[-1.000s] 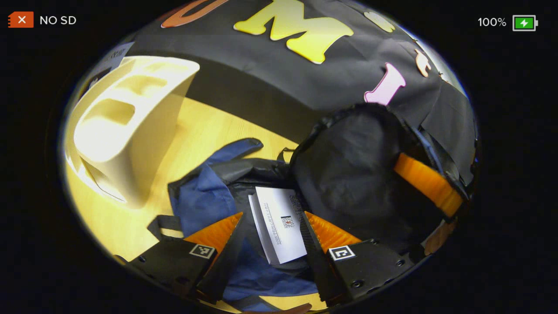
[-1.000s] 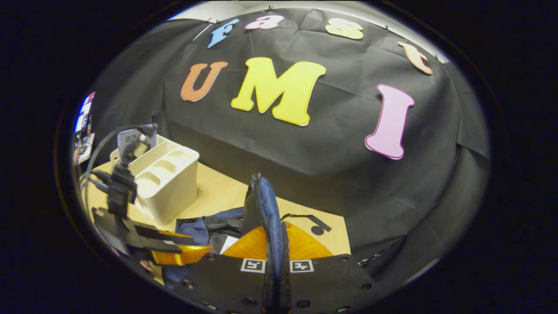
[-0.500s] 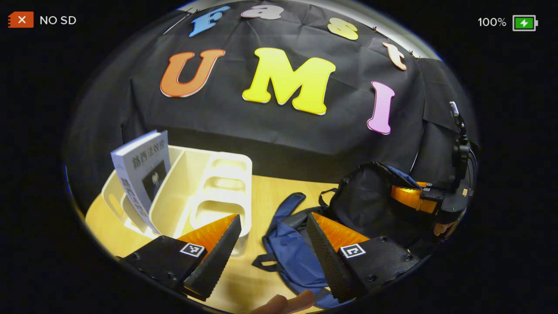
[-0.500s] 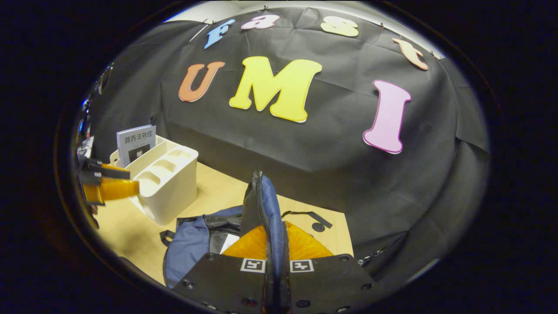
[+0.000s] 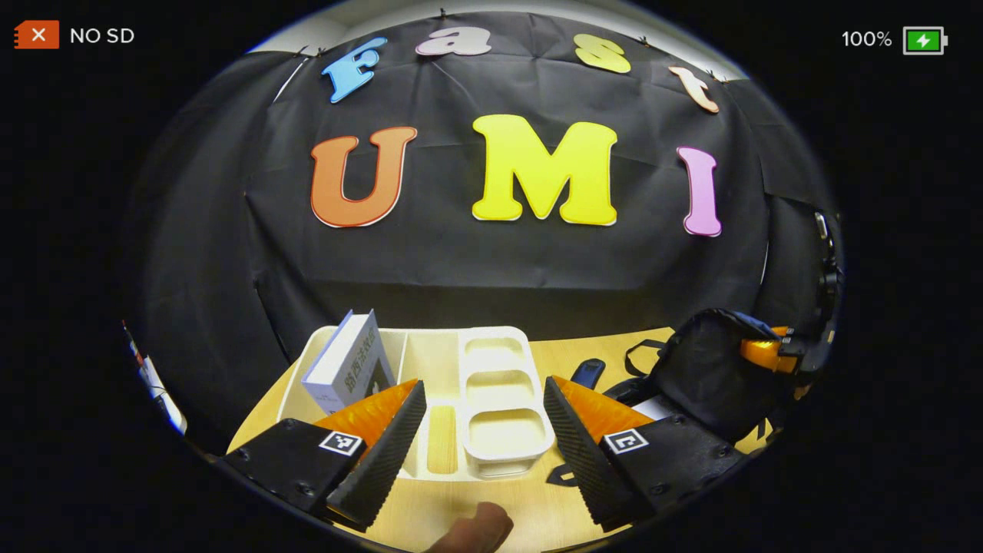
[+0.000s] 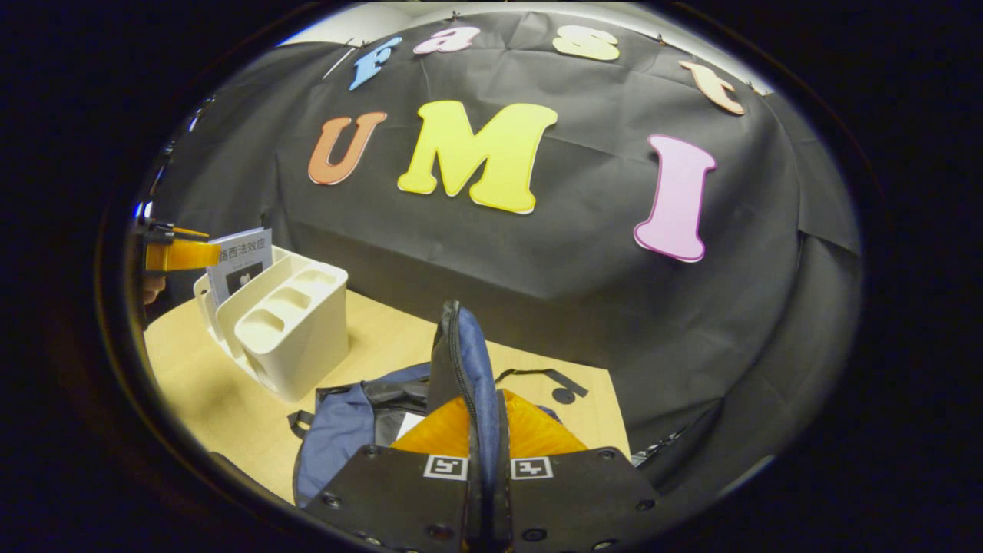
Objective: Open the schoolbag, grab two books from the bookshelf and put them into the schoolbag.
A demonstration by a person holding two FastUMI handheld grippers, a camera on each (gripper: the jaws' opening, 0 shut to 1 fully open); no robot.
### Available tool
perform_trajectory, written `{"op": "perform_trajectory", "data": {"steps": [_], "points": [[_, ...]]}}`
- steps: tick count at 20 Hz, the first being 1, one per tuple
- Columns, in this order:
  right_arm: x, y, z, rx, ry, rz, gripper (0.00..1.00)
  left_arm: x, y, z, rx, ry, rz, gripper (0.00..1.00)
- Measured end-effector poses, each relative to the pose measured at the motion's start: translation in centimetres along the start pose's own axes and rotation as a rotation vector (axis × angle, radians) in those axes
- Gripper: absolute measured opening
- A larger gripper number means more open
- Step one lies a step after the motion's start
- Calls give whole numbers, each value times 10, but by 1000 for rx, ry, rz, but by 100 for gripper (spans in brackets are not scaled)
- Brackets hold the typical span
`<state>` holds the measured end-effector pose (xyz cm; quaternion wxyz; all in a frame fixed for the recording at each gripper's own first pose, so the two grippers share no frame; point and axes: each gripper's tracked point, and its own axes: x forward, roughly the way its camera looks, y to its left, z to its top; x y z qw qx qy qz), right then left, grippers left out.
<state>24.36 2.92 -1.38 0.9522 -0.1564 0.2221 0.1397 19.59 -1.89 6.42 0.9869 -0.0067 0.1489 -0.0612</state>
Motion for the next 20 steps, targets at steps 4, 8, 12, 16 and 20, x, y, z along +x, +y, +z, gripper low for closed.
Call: {"op": "perform_trajectory", "data": {"steps": [4, 8, 12, 16, 20], "points": [[-1, 1, 0, 14, -9, -3, 6, 0, 50, 39, -38, -20, 44, 98], [-1, 3, 0, 9, -9, -5, 6, 20, 102, 57, -44, 45, 83, 98], [-1, 9, -2, -5, -9, -5, 6, 55, 137, 43, -79, 205, 95, 98], [-3, 18, -3, -30, -11, 1, 6, 87, 134, 2, -89, 428, 64, 97], [-4, 24, -8, -34, -7, 16, 6, 110, 150, -24, -39, 564, 141, 95]]}}
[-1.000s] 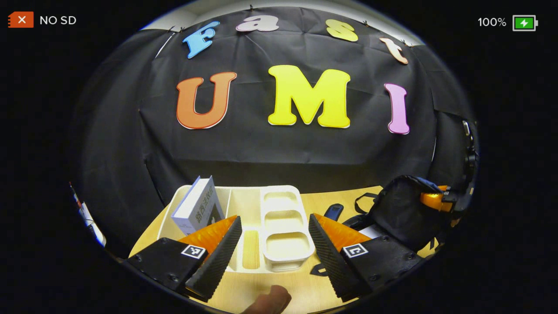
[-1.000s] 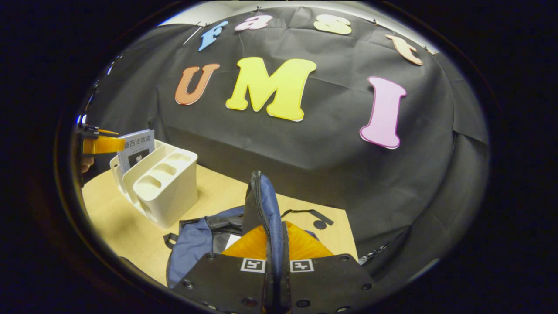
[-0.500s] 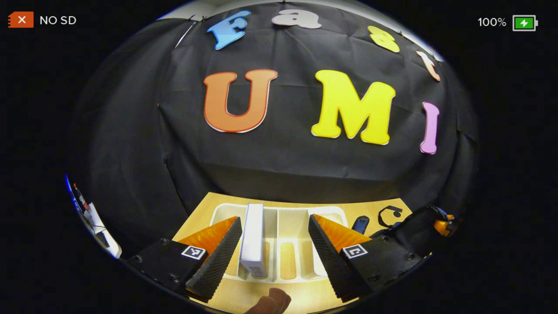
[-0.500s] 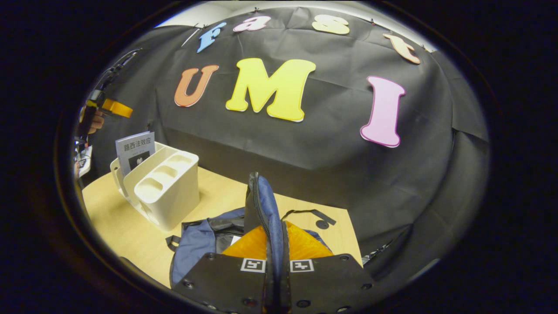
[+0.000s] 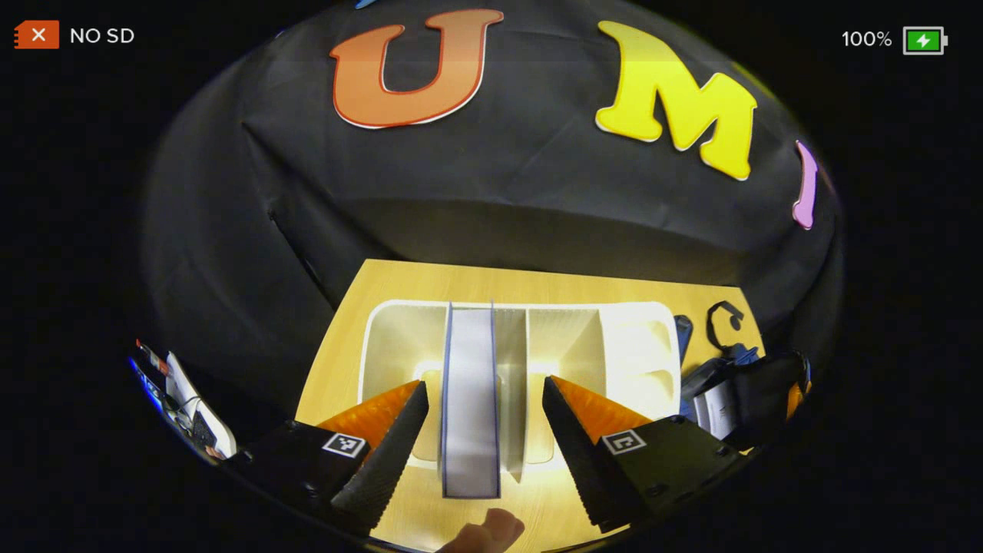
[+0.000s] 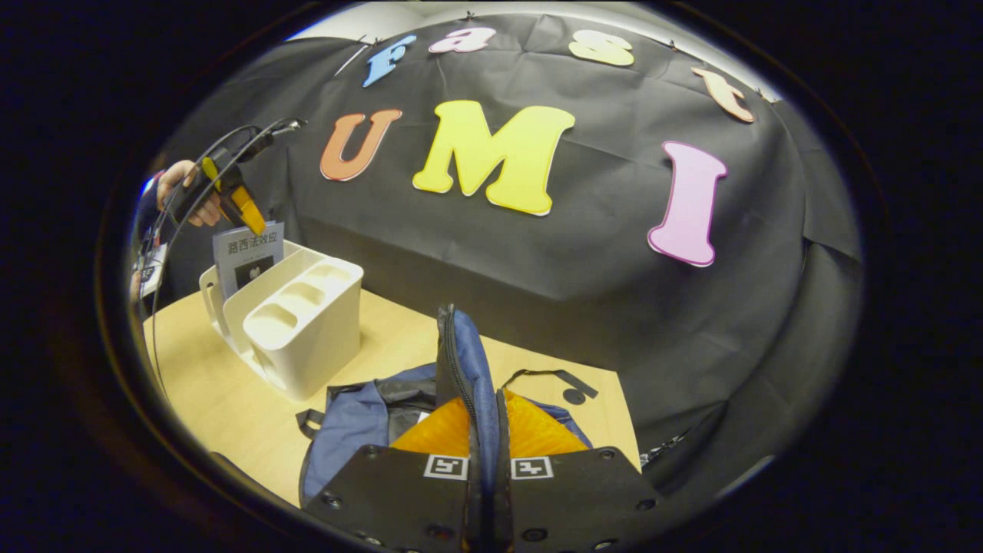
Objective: Open the schoolbag, grab two books from the bookshelf and put them into the schoolbag.
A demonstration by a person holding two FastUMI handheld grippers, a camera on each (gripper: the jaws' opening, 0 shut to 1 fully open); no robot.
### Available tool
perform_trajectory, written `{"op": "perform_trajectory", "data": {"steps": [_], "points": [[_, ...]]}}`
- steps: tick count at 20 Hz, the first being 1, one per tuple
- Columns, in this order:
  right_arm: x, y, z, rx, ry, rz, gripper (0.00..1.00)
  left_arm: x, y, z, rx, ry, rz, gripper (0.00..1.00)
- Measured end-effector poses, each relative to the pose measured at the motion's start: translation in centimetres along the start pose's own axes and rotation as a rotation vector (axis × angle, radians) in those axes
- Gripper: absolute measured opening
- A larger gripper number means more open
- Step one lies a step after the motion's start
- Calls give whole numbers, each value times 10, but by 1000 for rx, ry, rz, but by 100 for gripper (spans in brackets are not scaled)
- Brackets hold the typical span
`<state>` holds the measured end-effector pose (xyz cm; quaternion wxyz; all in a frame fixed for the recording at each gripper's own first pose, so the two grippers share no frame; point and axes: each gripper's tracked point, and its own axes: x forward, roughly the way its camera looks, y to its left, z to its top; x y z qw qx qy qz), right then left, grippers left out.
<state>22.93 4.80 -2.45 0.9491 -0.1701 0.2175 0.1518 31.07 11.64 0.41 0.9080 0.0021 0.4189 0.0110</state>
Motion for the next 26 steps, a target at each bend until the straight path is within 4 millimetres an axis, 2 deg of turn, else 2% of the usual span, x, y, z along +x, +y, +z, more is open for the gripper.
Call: {"op": "perform_trajectory", "data": {"steps": [1, 2, 3, 4, 5, 6, 7, 9, 10, 12, 15, 16, 17, 24, 25, 26], "points": [[0, 2, -1, 0, 1, 5, 6, 4, -2, -1, 10, 22, 2, 95], [1, 1, -3, -1, 3, 7, 6, 11, -1, -3, 18, 47, 15, 100], [1, 1, -4, -2, 5, 9, 6, 17, 3, -6, 17, 82, 37, 100], [2, 3, -4, -2, 5, 12, 6, 22, 6, -11, -3, 121, 58, 90], [2, 4, -5, -1, 3, 16, 6, 22, 4, -12, -21, 142, 49, 89], [1, 4, -6, -1, 4, 21, 6, 24, 0, -13, -38, 153, 13, 78], [1, 5, -8, -5, 4, 22, 6, 24, 3, -15, -46, 175, 18, 77], [0, 7, -9, -17, 2, 32, 6, 31, 3, -11, -60, 192, 15, 68], [0, 7, -8, -20, -3, 34, 6, 35, 5, -12, -72, 209, 15, 68], [1, 8, -11, -15, -1, 41, 5, 37, 7, -18, -80, 252, 13, 51], [1, 8, -12, 6, -3, 49, 6, 39, 3, -23, -81, 287, -5, 49], [0, 7, -14, 11, -4, 50, 6, 38, 2, -23, -82, 287, -1, 52], [0, 8, -15, 15, -2, 50, 6, 39, 2, -25, -76, 290, 2, 47], [-2, 11, -26, 39, -7, 54, 5, 7, -4, -50, -77, 301, 3, 45], [-2, 13, -28, 45, -8, 55, 6, 1, -3, -55, -76, 296, -3, 48], [-2, 14, -30, 50, -7, 56, 6, -5, -3, -59, -76, 292, -6, 45]]}}
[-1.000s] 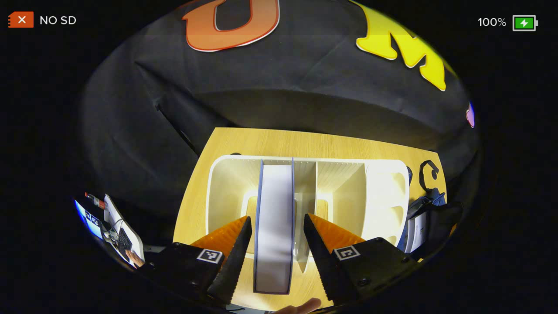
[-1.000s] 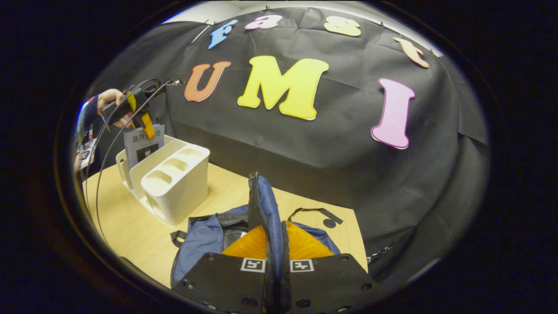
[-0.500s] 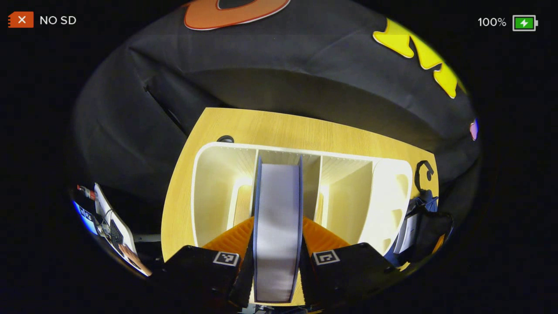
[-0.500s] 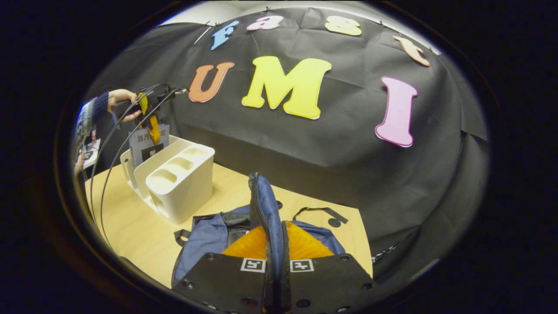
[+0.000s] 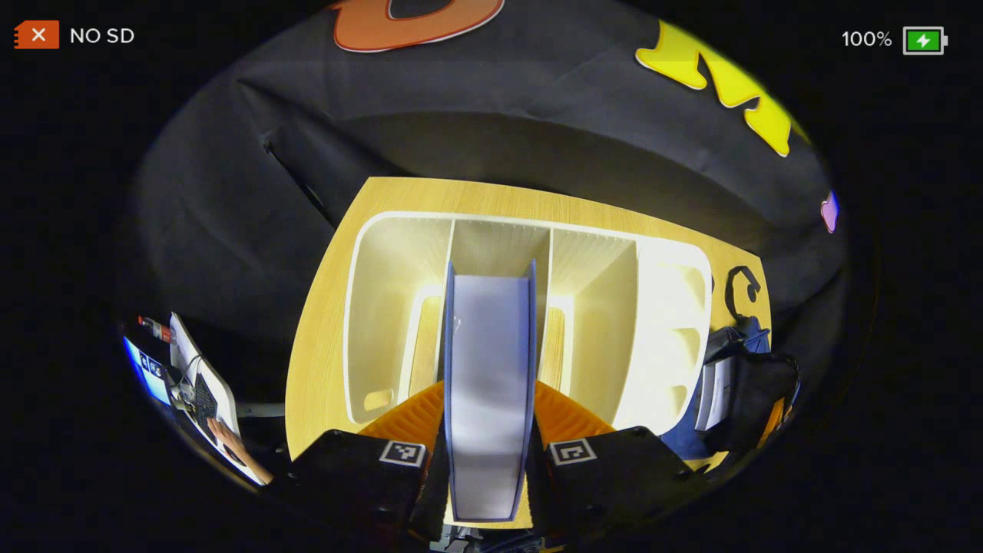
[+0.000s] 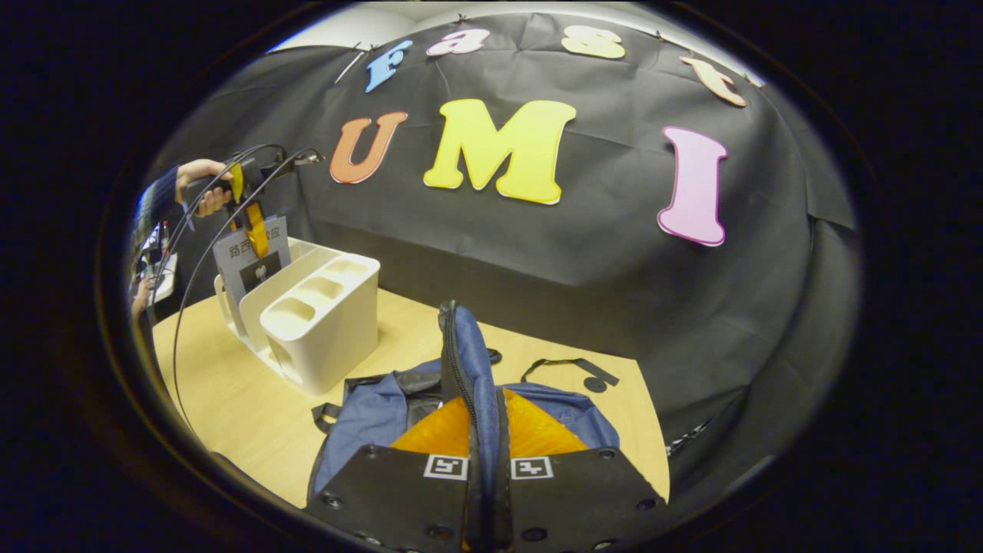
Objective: Open the schoolbag, grab two books from the bookshelf and put them into the schoolbag.
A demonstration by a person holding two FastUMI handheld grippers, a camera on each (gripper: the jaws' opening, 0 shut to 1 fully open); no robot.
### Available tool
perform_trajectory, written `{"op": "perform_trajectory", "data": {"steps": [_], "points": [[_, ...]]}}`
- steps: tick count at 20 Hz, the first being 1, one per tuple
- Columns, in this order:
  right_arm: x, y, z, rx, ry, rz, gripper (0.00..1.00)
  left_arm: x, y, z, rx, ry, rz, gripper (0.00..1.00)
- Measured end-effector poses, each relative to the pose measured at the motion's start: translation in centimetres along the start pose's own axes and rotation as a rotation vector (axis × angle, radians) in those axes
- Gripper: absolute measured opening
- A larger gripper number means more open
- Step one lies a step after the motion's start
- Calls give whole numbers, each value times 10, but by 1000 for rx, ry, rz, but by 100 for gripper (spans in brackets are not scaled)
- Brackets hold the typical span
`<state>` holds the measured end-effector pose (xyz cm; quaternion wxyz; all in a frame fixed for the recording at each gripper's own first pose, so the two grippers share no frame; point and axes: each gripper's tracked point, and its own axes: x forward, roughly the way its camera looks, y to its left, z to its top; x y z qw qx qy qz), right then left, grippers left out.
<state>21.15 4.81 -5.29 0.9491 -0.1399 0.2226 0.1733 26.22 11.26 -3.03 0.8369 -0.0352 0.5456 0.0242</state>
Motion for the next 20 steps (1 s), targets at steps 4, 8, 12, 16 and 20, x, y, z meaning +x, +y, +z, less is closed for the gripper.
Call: {"op": "perform_trajectory", "data": {"steps": [4, 8, 12, 16, 20], "points": [[0, 3, -3, -9, 1, -8, 6, -29, -8, -21, -8, -33, -50, 45], [1, 13, -6, 3, 3, 0, 6, -52, 5, -46, 12, -69, -45, 45], [5, 23, -12, 24, 39, 18, 7, -72, 17, -77, -33, -81, -91, 44], [9, 24, -17, 11, 67, 8, 3, -90, 34, -115, -59, -110, -124, 48], [11, 17, -17, -2, 76, -22, 6, -94, 43, -157, -96, -124, -175, 48]]}}
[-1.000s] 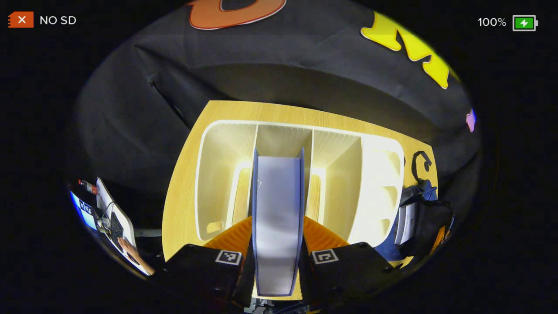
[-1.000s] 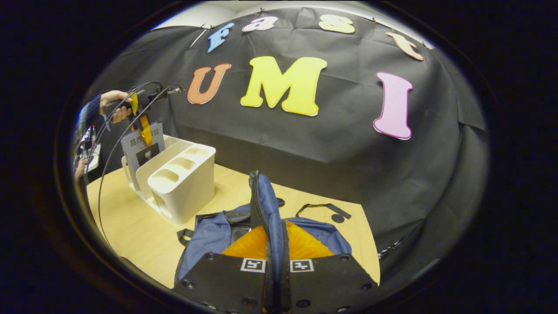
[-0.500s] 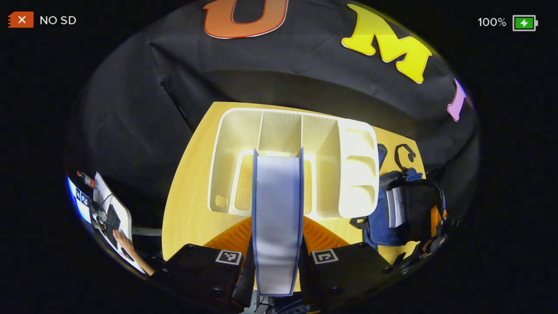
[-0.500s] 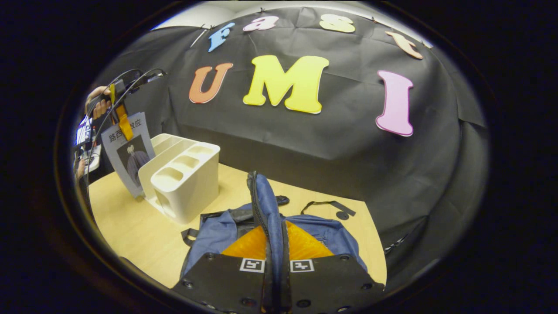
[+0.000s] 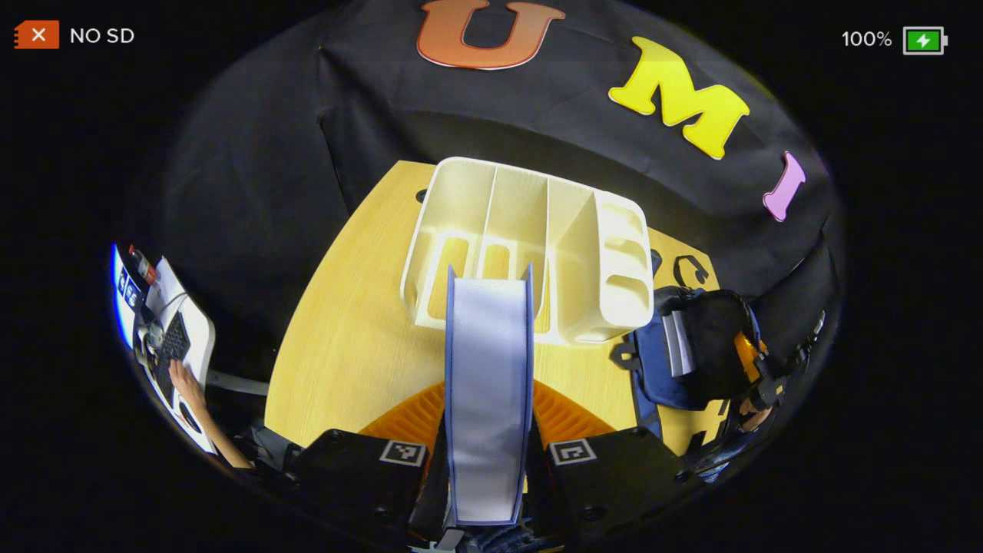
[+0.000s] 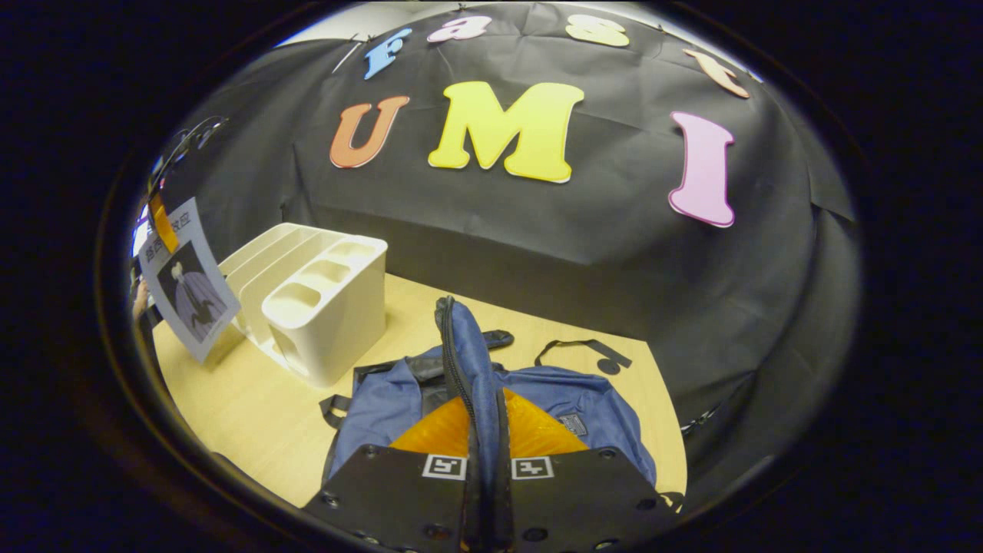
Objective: Open the schoolbag, grab two books from the bookshelf and put them into the schoolbag.
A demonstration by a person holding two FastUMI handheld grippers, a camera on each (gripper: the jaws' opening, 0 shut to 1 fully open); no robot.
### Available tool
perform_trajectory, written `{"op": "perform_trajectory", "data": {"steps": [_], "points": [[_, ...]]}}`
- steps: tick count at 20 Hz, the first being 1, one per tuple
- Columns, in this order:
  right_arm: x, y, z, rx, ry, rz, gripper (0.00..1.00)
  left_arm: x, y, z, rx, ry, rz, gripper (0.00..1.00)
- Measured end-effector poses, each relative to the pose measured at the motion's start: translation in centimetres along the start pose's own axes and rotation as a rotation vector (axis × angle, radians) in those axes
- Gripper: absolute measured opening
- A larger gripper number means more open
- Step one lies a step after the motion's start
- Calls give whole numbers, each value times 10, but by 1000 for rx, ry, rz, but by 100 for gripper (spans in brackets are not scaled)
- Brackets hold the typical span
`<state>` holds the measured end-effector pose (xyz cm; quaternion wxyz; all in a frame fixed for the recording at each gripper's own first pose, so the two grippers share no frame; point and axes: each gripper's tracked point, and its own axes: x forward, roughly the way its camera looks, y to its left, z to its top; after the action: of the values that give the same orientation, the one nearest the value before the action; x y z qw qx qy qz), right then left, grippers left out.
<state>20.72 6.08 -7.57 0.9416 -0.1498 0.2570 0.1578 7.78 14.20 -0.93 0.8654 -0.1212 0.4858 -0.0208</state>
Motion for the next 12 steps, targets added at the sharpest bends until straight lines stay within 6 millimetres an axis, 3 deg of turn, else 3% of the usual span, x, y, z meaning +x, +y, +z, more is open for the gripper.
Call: {"op": "perform_trajectory", "data": {"steps": [2, 3, 4, 6, 7, 8, 10, 12], "points": [[0, -4, 0, -18, 4, -19, 6, 0, 4, -16, -21, 4, -22, 44], [-1, -5, 1, -19, 5, -22, 6, 1, 3, -24, -35, 10, -40, 48], [0, -4, 1, -18, 5, -21, 7, 1, -1, -30, -41, 12, -66, 40], [1, -3, -1, -4, 7, -17, 7, -2, -6, -42, -33, 12, -93, 44], [2, -3, -2, 2, 10, -14, 7, -1, -10, -45, -31, 9, -107, 40], [3, -1, -4, 2, 16, -7, 7, 0, -17, -48, -38, 11, -130, 48], [6, -3, -8, 0, 29, -6, 7, -3, -39, -53, -50, 18, -204, 40], [8, -6, -6, 8, 32, -7, 7, -4, -64, -53, -64, 13, -284, 45]]}}
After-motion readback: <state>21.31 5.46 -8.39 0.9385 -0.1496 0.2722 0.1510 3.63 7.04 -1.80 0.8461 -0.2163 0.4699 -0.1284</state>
